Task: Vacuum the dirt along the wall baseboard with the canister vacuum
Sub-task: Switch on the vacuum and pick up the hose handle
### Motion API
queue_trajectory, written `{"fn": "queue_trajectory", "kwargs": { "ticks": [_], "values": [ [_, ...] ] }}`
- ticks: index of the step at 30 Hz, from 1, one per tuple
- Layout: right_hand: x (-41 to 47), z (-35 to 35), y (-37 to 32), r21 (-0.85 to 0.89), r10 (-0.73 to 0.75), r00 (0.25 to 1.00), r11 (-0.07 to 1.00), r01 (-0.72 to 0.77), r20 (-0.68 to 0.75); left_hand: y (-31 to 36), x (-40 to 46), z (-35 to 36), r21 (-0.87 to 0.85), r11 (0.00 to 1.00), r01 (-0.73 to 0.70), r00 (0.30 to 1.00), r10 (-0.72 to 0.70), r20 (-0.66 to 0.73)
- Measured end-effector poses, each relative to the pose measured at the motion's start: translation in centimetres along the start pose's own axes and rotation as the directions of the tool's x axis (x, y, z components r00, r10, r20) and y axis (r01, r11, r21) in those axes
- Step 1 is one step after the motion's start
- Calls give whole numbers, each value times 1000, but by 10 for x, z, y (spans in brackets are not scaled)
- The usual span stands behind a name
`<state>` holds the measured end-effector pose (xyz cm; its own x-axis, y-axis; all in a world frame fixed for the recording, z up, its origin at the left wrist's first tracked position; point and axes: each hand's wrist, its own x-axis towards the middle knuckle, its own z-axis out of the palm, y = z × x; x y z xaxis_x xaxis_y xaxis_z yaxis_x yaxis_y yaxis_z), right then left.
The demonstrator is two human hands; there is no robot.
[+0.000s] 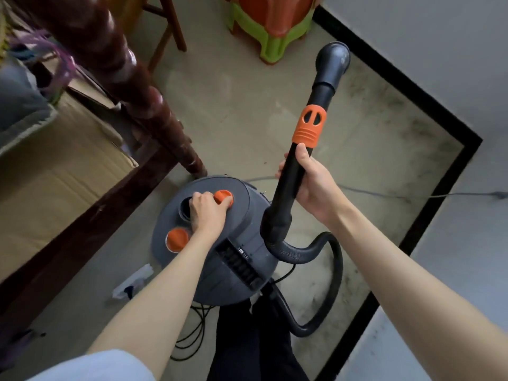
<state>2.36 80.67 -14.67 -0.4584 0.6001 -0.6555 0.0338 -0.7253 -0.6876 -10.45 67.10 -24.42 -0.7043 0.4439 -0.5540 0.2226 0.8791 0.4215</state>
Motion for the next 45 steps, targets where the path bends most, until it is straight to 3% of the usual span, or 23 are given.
{"fn": "queue_trajectory", "kwargs": {
  "ticks": [15, 18, 22, 26, 34, 45],
  "values": [
    [1, -6, -2, 12, 3, 1000, 1000, -3, 22, -4, 2, -6, 11, 988, -152, 986, 151, 64],
    [-4, -5, -19, 75, -56, 998, 996, 54, 22, 14, -10, -17, -141, 959, -247, 965, 257, 55],
    [-20, 4, -63, 209, -172, 984, 965, 160, 43, 69, -47, -38, -470, 808, -356, 875, 465, 137],
    [-54, 8, -112, 300, -286, 957, 917, 261, 41, 119, -87, -65, -592, 641, -489, 748, 657, 93],
    [-125, -8, -177, 570, -405, 912, 733, 370, -72, 189, -141, -124, -459, 451, -765, 536, 841, -68],
    [-194, -49, -261, 433, -490, 867, 764, 479, -93, 271, -205, -143, -284, 340, -897, 403, 892, -204]
  ]
}}
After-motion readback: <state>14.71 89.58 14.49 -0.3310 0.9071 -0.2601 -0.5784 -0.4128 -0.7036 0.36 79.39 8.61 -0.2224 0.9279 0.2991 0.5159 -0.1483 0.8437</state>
